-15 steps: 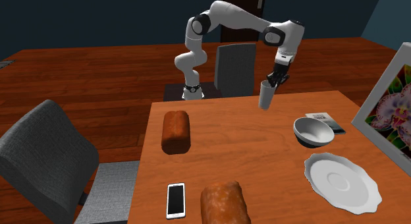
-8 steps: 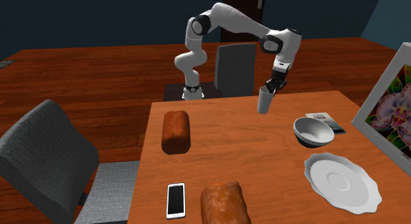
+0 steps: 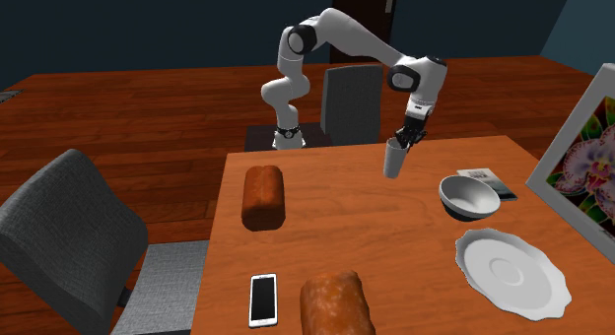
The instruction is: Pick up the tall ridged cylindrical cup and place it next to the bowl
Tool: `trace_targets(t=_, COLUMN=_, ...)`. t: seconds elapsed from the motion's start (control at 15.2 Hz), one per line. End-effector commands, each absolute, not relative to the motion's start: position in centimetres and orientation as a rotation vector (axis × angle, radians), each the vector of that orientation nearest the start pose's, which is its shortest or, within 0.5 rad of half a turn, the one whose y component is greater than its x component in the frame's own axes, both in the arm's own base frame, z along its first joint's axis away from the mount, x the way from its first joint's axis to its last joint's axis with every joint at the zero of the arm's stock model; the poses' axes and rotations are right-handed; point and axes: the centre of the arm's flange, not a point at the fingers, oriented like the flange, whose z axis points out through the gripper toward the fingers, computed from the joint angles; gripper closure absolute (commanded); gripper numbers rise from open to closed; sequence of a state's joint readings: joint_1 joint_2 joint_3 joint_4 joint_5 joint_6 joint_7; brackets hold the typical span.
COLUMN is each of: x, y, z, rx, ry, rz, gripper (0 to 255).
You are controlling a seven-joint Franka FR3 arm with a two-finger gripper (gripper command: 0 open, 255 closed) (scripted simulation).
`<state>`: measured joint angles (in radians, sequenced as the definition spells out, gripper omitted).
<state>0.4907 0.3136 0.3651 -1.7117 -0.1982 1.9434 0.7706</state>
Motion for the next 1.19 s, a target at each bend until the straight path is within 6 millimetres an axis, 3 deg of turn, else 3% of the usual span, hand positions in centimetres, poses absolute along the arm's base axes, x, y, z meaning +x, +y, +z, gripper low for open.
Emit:
trace_targets(t=0.0, x=44.1, y=45.8, z=40.0, rx=-3.224, ry=-0.242, rz=-0.020, gripper=255)
trace_targets(t=0.2, x=44.1, y=45.8, z=38.5, rx=-3.224, ry=-0.242, rz=-0.020, gripper=255)
trace_targets(t=0.66, x=44.1, y=45.8, z=38.5, rx=-3.224, ry=-0.242, rz=-0.020, gripper=255)
trace_targets(t=0.73, x=44.1, y=45.8, z=38.5, rx=-3.224, ry=-0.242, rz=-0.020, gripper=0)
trace_targets(t=1.06, x=44.1, y=45.8, z=38.5, rx=-3.224, ry=-0.242, rz=-0.020, gripper=0)
trace_targets(t=1.12, x=44.1, y=45.9, z=39.8, rx=-3.224, ry=-0.242, rz=-0.020, gripper=0)
